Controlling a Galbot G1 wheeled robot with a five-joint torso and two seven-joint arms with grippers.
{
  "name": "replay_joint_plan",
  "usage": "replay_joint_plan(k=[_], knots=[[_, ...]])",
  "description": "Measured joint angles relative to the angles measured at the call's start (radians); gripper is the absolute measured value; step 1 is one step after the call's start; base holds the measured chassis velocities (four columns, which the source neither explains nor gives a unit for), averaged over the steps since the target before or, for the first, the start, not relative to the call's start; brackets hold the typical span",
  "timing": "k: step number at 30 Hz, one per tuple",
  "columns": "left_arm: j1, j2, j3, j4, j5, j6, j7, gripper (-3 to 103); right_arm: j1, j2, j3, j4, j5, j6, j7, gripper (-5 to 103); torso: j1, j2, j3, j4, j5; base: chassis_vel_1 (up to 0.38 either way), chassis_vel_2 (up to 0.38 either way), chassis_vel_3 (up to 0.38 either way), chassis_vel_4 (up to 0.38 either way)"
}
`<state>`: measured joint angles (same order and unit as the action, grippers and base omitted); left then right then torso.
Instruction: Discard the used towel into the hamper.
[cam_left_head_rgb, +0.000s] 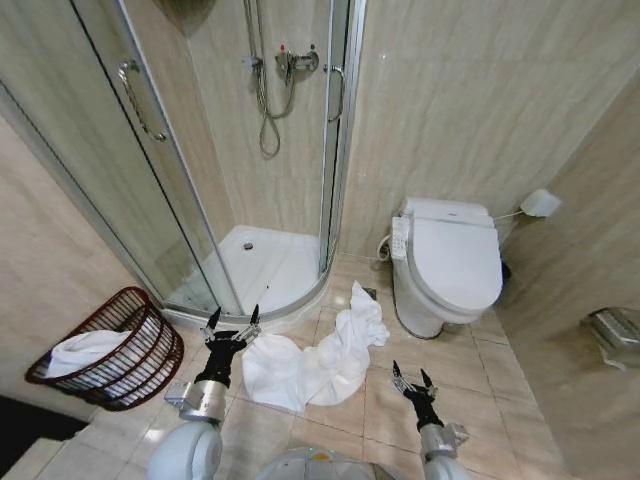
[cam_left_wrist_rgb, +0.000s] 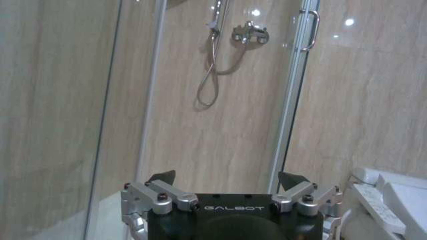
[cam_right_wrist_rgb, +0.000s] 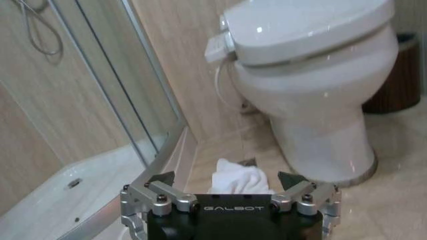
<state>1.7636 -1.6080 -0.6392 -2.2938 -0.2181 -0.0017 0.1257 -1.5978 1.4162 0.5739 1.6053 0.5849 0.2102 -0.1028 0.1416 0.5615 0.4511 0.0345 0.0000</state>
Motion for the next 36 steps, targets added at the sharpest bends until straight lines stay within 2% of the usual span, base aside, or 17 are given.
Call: replay_joint_plan(k=[7,10,12,19,21,22,25,26,29,36], knots=[[0.000,0.000,0.000,0.000,0.000,0.000,0.000,100,0.036,-0.023,-0.027,-0.004,0.030,-0.073,0.026,100,-0.011,-0.024,-0.013,0.0001,-0.0001,0.000,0.000,0.000,0.000],[0.000,0.000,0.000,0.000,0.000,0.000,0.000,100,0.083,-0.054,-0.053,-0.047,0.031,-0.156,0.037,100,-0.019,-0.042,-0.024,0.0003,0.0000,0.000,0.000,0.000,0.000],[0.000,0.000,0.000,0.000,0.000,0.000,0.000,100,0.099,-0.067,-0.060,-0.067,0.022,-0.183,0.037,100,-0.021,-0.049,-0.028,0.0002,0.0001,0.000,0.000,0.000,0.000],[0.000,0.000,0.000,0.000,0.000,0.000,0.000,100,0.133,-0.146,-0.102,-0.116,-0.037,-0.262,-0.003,100,-0.031,-0.075,-0.043,0.0001,0.0000,0.000,0.000,0.000,0.000],[0.000,0.000,0.000,0.000,0.000,0.000,0.000,100,0.138,-0.167,-0.121,-0.121,-0.058,-0.280,-0.044,100,-0.034,-0.084,-0.049,0.0001,0.0001,0.000,0.000,0.000,0.000],[0.000,0.000,0.000,0.000,0.000,0.000,0.000,100,0.138,-0.167,-0.121,-0.121,-0.058,-0.280,-0.044,100,-0.034,-0.084,-0.049,0.0001,0.0001,0.000,0.000,0.000,0.000],[0.000,0.000,0.000,0.000,0.000,0.000,0.000,100,0.144,-0.184,-0.147,-0.125,-0.137,-0.279,-0.180,100,-0.040,-0.098,-0.057,0.0001,-0.0001,0.000,0.000,0.000,0.000],[0.000,0.000,0.000,0.000,0.000,0.000,0.000,100,0.144,-0.184,-0.147,-0.125,-0.137,-0.279,-0.180,100,-0.040,-0.098,-0.057,0.0001,-0.0001,0.000,0.000,0.000,0.000],[0.000,0.000,0.000,0.000,0.000,0.000,0.000,100,0.153,-0.189,-0.170,-0.152,-0.246,-0.246,-0.213,100,-0.047,-0.113,-0.066,0.0001,0.0000,0.000,0.000,0.000,0.000],[0.000,0.000,0.000,0.000,0.000,0.000,0.000,100,0.184,-0.204,-0.212,-0.216,-0.319,-0.205,-0.225,100,-0.056,-0.136,-0.080,0.0001,0.0000,0.000,0.000,0.000,0.000]])
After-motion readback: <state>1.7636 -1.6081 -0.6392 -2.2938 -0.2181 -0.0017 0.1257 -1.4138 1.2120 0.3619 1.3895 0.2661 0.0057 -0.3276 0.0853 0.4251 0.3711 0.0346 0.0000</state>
